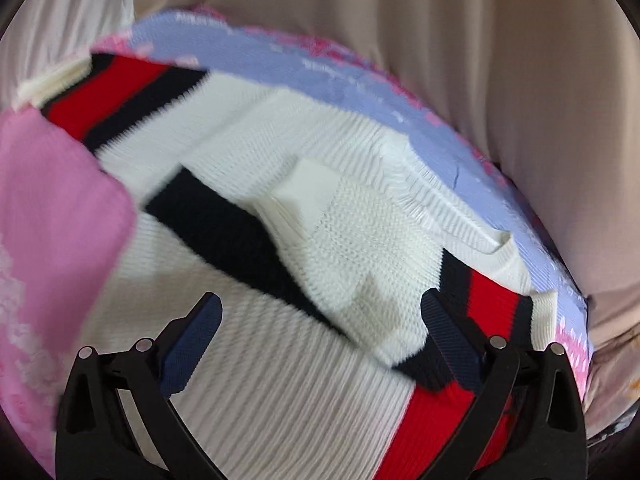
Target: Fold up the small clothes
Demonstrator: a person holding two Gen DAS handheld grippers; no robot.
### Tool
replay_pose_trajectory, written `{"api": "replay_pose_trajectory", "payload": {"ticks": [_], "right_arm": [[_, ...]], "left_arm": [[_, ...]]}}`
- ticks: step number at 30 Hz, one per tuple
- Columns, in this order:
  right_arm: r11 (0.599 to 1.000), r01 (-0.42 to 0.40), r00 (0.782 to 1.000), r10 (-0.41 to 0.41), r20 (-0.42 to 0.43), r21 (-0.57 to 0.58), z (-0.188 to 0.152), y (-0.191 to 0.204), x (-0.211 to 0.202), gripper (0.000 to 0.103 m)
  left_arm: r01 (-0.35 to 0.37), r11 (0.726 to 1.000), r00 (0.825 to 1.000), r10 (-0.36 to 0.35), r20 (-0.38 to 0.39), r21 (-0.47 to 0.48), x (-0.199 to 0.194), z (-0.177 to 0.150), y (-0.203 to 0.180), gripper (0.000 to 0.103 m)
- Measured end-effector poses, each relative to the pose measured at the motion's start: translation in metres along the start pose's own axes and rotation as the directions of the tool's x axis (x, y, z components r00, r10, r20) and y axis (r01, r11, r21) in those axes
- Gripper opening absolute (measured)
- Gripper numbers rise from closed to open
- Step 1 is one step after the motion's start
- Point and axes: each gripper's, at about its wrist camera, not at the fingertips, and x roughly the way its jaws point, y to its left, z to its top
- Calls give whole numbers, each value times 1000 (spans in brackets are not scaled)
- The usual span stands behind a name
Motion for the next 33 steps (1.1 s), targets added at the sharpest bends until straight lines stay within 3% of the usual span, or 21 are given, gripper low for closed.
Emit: {"api": "replay_pose_trajectory", "payload": {"ticks": [3,4,6,7,8,9,10,11,14,16,18,20,25,26,27,28,29,33], "right_arm": [[989,-102,992,110,-67,106,14,-16,28,54],[975,-144,983,161,-89,168,16,-23,40,54],[937,-227,961,261,-97,267,14,-29,57,54],[921,-250,953,289,-94,298,15,-30,64,54],[917,-247,954,287,-88,313,17,-30,70,54],[918,-239,959,274,-72,317,21,-31,73,54],[918,-237,962,267,-55,317,22,-29,72,43],[917,-237,966,258,-23,319,28,-28,69,11],[923,-280,960,263,98,262,45,-20,38,11],[937,-288,954,263,142,197,46,-17,25,10],[973,-172,985,169,33,154,37,-18,51,10],[981,-93,990,110,-93,168,21,-28,85,7],[981,-94,994,104,-45,170,20,-25,47,14],[984,-70,997,73,-13,162,16,-27,34,15],[989,-21,999,17,28,146,12,-24,19,22],[994,33,995,-42,87,105,10,-15,3,21],[997,35,994,-42,106,65,9,-10,-1,16],[985,35,999,-31,30,-166,19,24,32,13]], "left_arm": [[0,998,998,-4,-57,-56,23,0,3,79],[-17,998,999,15,-41,-59,24,0,3,75],[-20,999,1000,19,-23,-41,25,4,-2,41],[13,999,999,-15,-35,-37,27,7,-4,12],[57,997,998,-59,-37,-45,26,11,-5,5],[78,996,997,-79,-4,-53,19,17,-7,5],[90,995,995,-88,48,-44,8,22,-10,5],[104,994,990,-101,96,-24,-4,26,-14,5],[107,994,981,-110,162,26,-20,34,-18,5],[41,998,994,-45,104,41,4,29,-14,5],[-29,999,999,28,26,43,32,16,-1,5],[-24,998,998,20,55,65,32,8,5,6],[-4,998,999,0,54,61,31,8,6,7],[-6,998,998,2,56,70,30,8,4,8],[-9,997,998,4,57,79,29,8,5,8],[-10,997,998,5,58,81,29,3,7,8],[-11,997,998,6,58,82,29,3,7,8],[-14,996,998,9,56,83,27,1,10,8]]}}
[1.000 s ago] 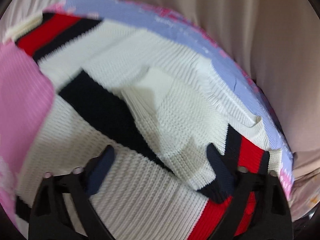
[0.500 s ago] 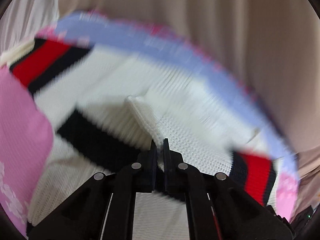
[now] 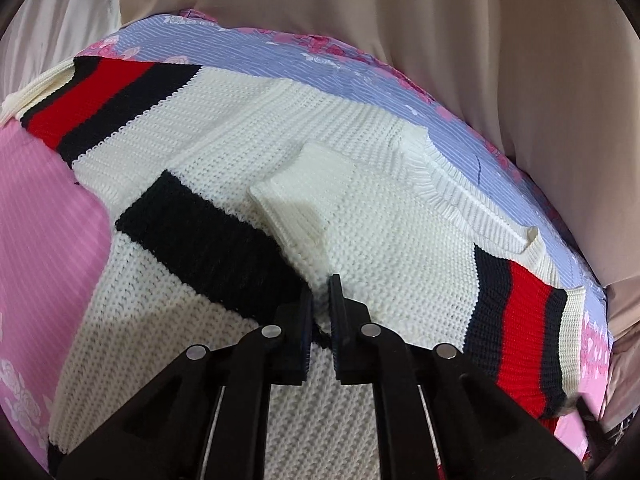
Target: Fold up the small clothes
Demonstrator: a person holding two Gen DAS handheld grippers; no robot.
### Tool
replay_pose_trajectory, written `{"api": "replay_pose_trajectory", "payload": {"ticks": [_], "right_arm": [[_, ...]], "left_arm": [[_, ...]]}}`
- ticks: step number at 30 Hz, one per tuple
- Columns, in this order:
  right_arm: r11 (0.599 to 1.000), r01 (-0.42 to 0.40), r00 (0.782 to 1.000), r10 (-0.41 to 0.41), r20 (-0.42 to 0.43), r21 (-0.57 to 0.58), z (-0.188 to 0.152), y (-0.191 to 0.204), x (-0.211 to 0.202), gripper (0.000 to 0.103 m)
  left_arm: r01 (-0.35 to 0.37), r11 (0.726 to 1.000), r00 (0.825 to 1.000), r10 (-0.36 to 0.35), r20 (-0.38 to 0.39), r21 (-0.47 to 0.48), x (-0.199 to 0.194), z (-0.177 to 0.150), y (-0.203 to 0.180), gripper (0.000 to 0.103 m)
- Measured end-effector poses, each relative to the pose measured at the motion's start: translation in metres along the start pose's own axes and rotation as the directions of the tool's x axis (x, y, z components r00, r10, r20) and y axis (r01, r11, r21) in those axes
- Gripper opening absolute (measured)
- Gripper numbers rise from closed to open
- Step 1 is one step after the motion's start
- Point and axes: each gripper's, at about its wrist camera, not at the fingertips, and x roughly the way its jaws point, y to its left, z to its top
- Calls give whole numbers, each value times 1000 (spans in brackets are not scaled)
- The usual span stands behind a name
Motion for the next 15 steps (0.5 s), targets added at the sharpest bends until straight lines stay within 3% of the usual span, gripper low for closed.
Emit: {"api": "replay_pose_trajectory", "payload": {"ticks": [2,3,4,8,11,15], "right_arm": [[996,73,993,-78,-90,-59,-3,-13,40,0],[993,104,987,-109,-118,-50,-8,-27,51,0],[998,65,994,-66,-81,-16,-8,-40,46,0],[996,75,996,-72,-46,52,5,-32,21,0],[994,40,998,-45,-47,-100,26,13,33,0],[970,89,988,-115,-107,-225,62,27,88,0]], "left_arm": [[3,1000,1000,-3,-2,18,0,1,-1,9],[8,1000,1000,-8,-4,24,-1,-1,0,9],[13,999,1000,-13,-3,29,0,0,0,9],[1,1000,1000,-1,15,29,1,-1,-4,9],[-8,1000,1000,7,18,31,0,-3,-5,9],[8,999,1000,-8,10,34,-1,-2,-2,9]]}}
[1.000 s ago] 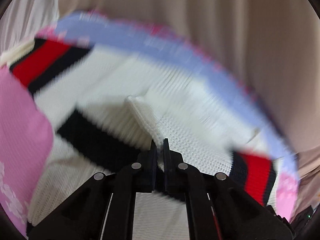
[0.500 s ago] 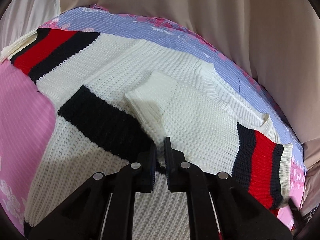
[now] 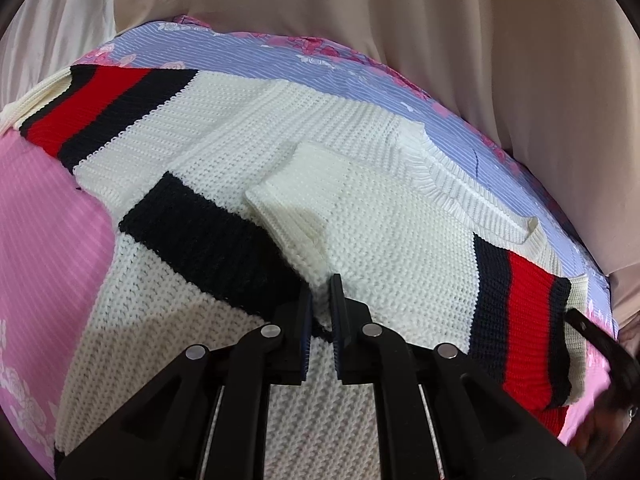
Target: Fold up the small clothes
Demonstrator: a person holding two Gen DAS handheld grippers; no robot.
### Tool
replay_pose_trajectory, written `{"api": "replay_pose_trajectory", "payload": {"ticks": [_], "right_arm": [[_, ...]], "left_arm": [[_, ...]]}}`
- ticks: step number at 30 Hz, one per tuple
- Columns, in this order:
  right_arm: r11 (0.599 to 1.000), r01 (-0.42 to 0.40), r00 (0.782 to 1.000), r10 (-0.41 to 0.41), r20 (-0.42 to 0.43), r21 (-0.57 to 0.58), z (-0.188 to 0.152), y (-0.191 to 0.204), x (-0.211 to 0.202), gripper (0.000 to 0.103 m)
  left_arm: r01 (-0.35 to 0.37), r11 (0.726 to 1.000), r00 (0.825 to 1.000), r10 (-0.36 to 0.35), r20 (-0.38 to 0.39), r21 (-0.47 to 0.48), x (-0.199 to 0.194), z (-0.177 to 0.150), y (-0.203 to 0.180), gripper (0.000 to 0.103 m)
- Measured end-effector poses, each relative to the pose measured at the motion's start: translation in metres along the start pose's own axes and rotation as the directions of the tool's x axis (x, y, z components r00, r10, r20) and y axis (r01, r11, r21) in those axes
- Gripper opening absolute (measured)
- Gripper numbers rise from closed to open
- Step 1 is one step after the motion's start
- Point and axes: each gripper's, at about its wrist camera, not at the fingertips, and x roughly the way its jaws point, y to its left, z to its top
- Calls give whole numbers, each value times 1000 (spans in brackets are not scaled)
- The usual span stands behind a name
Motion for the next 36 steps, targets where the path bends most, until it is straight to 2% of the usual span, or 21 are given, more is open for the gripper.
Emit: {"api": "replay_pose_trajectory", "payload": {"ticks": [2,4,5,6,8,10,12,13,15,17,18,20,23,25,26,27,28,29,31,34,36], "right_arm": [[990,121,992,-118,-41,69,16,-34,28,0],[960,23,1000,-18,-22,277,19,-81,27,0],[950,42,999,-38,-20,310,18,-83,21,4],[950,71,997,-71,-11,305,16,-79,8,7],[968,-9,1000,2,30,250,2,-60,-18,6],[984,-18,1000,15,20,175,-19,-37,-29,5],[994,101,991,-98,-88,36,-44,-19,-2,0],[994,111,994,-110,-26,12,-52,-19,-9,0],[989,148,988,-148,-43,4,-47,-6,-22,1],[996,75,997,-75,18,40,-42,11,-50,6],[998,51,998,-52,39,33,-45,20,-60,7],[999,31,997,-32,67,9,-62,33,-83,14],[1000,-24,999,23,40,12,-89,57,-96,21],[998,-59,998,59,-11,25,-108,73,-98,21],[998,-65,997,66,-30,22,-115,78,-102,21],[998,-66,997,66,-43,13,-121,86,-103,21],[998,-67,996,67,-63,-5,-125,95,-102,23],[998,-68,995,67,-77,-16,-131,100,-101,24],[997,-73,993,70,-97,-27,-135,108,-99,25],[997,-82,992,81,-92,-8,-138,111,-102,26],[996,-93,993,93,-78,5,-139,109,-106,27]], "left_arm": [[5,1000,1000,-5,3,10,0,-1,0,10],[8,1000,1000,-8,8,16,0,-2,0,10],[14,1000,1000,-14,9,9,0,-2,1,10],[24,1000,1000,-24,4,-5,-1,-1,3,11],[53,997,999,-53,-1,-51,-8,-1,10,18],[61,995,998,-59,24,-84,-23,2,22,23],[57,993,997,-51,60,-105,-42,10,44,28],[46,992,996,-37,77,-119,-51,16,57,35],[6,982,992,18,122,-189,-68,32,99,50],[-36,950,986,84,145,-309,-76,53,153,61],[-47,934,984,104,145,-354,-76,61,172,61],[-50,878,981,134,142,-477,-71,81,225,62],[-57,779,982,157,107,-624,-51,99,290,61],[-65,746,983,161,85,-662,-40,106,309,56],[-56,742,981,165,101,-668,-37,108,314,54],[-67,750,977,184,111,-658,-36,114,315,48],[-67,760,978,177,106,-647,-32,119,315,24],[-58,765,984,153,94,-641,-27,123,316,7],[-80,773,981,174,89,-629,-30,130,311,5],[-83,861,954,215,210,-501,-65,147,263,5],[-43,933,937,161,309,-356,-93,158,198,5]]}}
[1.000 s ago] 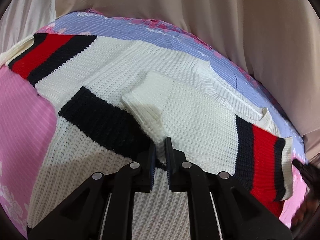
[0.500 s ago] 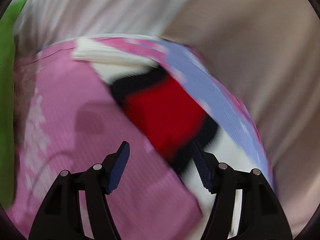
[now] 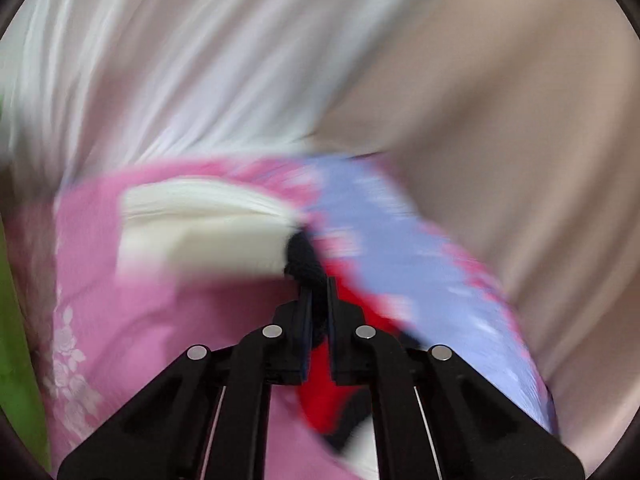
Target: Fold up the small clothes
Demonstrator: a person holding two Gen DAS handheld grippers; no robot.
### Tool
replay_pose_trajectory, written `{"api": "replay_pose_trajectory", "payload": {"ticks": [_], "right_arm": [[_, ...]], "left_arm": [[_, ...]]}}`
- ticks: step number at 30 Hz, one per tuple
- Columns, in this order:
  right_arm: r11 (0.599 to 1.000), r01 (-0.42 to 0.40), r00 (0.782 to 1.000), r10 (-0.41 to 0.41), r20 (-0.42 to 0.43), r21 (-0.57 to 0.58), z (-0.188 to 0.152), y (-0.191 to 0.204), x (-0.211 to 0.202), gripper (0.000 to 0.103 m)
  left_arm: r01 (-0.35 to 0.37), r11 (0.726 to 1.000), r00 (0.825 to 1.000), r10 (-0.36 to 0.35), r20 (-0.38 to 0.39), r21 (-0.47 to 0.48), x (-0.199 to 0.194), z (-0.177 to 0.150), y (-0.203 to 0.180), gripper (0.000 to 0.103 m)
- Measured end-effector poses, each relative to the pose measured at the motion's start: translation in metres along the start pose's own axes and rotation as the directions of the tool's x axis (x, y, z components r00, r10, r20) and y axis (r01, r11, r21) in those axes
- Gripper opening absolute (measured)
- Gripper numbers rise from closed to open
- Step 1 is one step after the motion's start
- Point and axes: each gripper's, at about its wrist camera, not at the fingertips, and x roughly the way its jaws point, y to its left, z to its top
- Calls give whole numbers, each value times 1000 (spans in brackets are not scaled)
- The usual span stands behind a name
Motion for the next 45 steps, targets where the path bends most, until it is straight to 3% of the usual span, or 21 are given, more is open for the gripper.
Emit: {"api": "replay_pose_trajectory", "payload": {"ticks": [2,3,6,8,9,12,16,21,23,26,29,32,33,34,35,37,38,40,41,43,45], "right_arm": [[1000,-8,1000,7,17,9,1,-3,-4,29],[1000,-10,1000,9,23,14,1,-6,-5,29],[999,-5,999,3,40,39,1,-16,-8,30],[998,17,999,-19,40,68,-1,-30,-10,31],[996,26,999,-29,38,87,-3,-37,-10,31],[986,56,997,-63,36,156,-8,-67,-16,31],[981,53,997,-64,52,186,-2,-95,-22,45],[960,-155,987,144,65,234,44,-101,3,50],[965,-158,987,149,57,210,67,-82,19,51],[996,-48,994,56,94,-80,89,-14,33,51],[934,6,994,35,108,-358,94,55,56,60],[858,46,995,5,98,-512,94,101,89,66],[840,52,997,-11,80,-539,95,110,103,65],[830,63,997,-29,70,-554,97,114,116,53],[831,64,998,-38,58,-553,99,115,122,20],[889,27,999,-2,55,-457,116,97,118,11],[949,-66,993,94,78,-308,132,68,99,11],[988,-152,970,153,187,-16,152,1,60,12],[974,-193,959,162,232,116,153,-34,45,12],[898,-242,950,144,276,366,143,-111,33,16],[879,-185,971,95,220,439,136,-149,46,17]], "left_arm": [[105,986,994,-109,28,133,-33,-19,-63,5],[180,959,982,-186,9,219,-51,-41,-103,5],[360,863,932,-312,-187,354,-74,-131,-188,6],[413,813,899,-290,-328,412,-72,-201,-218,8],[421,802,881,-251,-402,423,-67,-240,-224,8],[414,819,845,-183,-502,398,-66,-297,-213,11],[356,889,869,-201,-451,290,-75,-279,-172,42],[206,975,908,-159,-388,84,-42,-211,-118,48],[156,987,911,-132,-391,30,-30,-195,-96,48],[110,994,915,-108,-390,-16,-14,-177,-77,48],[98,995,912,-103,-398,-33,-4,-166,-59,48],[90,996,914,-86,-397,-8,3,-167,-59,48],[90,996,914,-81,-397,3,4,-167,-61,48],[90,996,913,-80,-399,6,8,-165,-62,48],[92,996,912,-81,-401,7,7,-164,-62,48],[94,995,911,-78,-404,19,8,-164,-62,48],[95,995,911,-76,-405,29,9,-164,-61,48],[98,994,911,-71,-407,47,7,-164,-62,48],[101,994,910,-77,-407,38,4,-165,-62,48],[138,990,900,-132,-416,-16,-8,-168,-64,49],[167,985,883,-173,-437,-53,-16,-176,-71,57]]}}
